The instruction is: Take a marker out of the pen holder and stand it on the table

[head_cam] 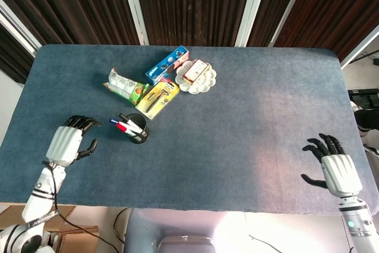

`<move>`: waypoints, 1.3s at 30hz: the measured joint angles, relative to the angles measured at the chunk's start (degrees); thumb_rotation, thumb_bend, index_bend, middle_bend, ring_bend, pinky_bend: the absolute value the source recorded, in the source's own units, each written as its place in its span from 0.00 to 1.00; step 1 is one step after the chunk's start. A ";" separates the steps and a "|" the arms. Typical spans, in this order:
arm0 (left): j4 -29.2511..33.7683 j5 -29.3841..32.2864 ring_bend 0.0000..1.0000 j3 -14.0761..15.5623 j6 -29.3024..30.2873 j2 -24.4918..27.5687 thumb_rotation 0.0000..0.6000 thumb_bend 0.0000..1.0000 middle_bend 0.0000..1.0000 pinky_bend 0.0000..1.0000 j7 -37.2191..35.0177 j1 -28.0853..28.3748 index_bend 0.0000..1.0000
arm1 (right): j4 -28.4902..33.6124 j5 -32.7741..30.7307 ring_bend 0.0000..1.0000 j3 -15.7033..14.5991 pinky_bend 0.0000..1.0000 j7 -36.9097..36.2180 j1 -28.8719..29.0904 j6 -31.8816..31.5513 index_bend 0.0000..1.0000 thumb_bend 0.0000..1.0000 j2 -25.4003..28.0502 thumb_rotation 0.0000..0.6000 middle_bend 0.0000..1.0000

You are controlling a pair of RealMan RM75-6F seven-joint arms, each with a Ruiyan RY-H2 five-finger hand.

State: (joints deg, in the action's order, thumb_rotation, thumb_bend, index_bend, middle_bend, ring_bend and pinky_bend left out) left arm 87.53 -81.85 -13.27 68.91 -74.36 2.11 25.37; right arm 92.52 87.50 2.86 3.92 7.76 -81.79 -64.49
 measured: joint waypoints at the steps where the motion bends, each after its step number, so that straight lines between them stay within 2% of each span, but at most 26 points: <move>1: -1.38 1.93 0.25 -1.03 -2.05 -0.98 1.00 0.42 0.30 0.24 -0.25 1.50 0.33 | -0.02 -0.01 0.15 -0.02 0.23 -0.04 -0.04 -0.05 0.46 0.21 0.02 1.00 0.34; 7: -9.23 8.25 0.23 -3.71 -10.50 -4.91 1.00 0.39 0.28 0.23 -3.80 7.08 0.30 | -0.09 0.03 0.15 -0.05 0.23 -0.10 -0.14 -0.20 0.46 0.21 0.03 1.00 0.34; 13: -11.98 10.76 0.23 -3.94 -15.81 -5.96 1.00 0.38 0.28 0.23 -8.60 9.88 0.29 | -0.02 -0.05 0.15 -0.03 0.23 -0.03 -0.12 -0.13 0.46 0.21 0.04 1.00 0.34; 24: -10.45 9.88 0.27 -3.44 -17.66 -4.87 1.00 0.38 0.34 0.23 -17.79 11.06 0.33 | -0.07 0.02 0.15 -0.08 0.23 -0.22 -0.13 -0.12 0.46 0.21 0.07 1.00 0.34; 39: -11.04 13.72 0.32 -2.74 -18.07 -4.75 1.00 0.37 0.41 0.26 -15.27 11.86 0.43 | -0.06 0.04 0.15 -0.08 0.23 -0.35 -0.10 -0.08 0.46 0.21 0.12 1.00 0.34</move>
State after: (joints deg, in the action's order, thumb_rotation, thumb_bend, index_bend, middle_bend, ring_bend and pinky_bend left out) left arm 76.49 -68.13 -16.01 50.84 -79.11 -13.17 37.23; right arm 92.46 87.54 2.79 3.57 7.66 -81.87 -64.37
